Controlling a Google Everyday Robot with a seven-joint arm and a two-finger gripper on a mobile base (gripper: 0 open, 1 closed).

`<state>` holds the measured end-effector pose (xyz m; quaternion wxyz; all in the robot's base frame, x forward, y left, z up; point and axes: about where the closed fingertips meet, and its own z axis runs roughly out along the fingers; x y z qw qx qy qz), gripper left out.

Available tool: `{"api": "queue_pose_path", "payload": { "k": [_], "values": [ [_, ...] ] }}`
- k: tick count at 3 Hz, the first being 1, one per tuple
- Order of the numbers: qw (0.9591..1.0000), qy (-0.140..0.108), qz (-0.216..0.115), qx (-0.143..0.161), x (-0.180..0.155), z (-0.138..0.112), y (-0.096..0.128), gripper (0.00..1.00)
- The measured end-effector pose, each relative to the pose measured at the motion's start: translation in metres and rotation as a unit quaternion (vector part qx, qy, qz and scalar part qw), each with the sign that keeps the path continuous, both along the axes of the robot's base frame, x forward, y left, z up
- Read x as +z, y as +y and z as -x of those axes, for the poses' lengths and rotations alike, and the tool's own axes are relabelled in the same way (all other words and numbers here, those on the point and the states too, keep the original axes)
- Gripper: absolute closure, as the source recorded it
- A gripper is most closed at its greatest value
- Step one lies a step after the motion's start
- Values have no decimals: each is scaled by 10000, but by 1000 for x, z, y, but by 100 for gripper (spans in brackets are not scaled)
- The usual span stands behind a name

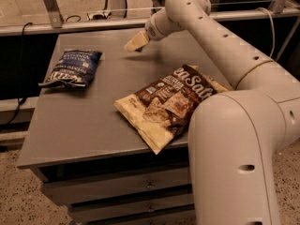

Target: Move rxbar blueberry near blue chip bag

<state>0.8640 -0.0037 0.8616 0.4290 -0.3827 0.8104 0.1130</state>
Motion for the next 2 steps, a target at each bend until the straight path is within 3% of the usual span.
{"api": "queue_pose_path", "payload": {
  "k": [2],
  "values": [
    [9994, 129, -171, -256, -18, -23, 22, 2]
  ]
}}
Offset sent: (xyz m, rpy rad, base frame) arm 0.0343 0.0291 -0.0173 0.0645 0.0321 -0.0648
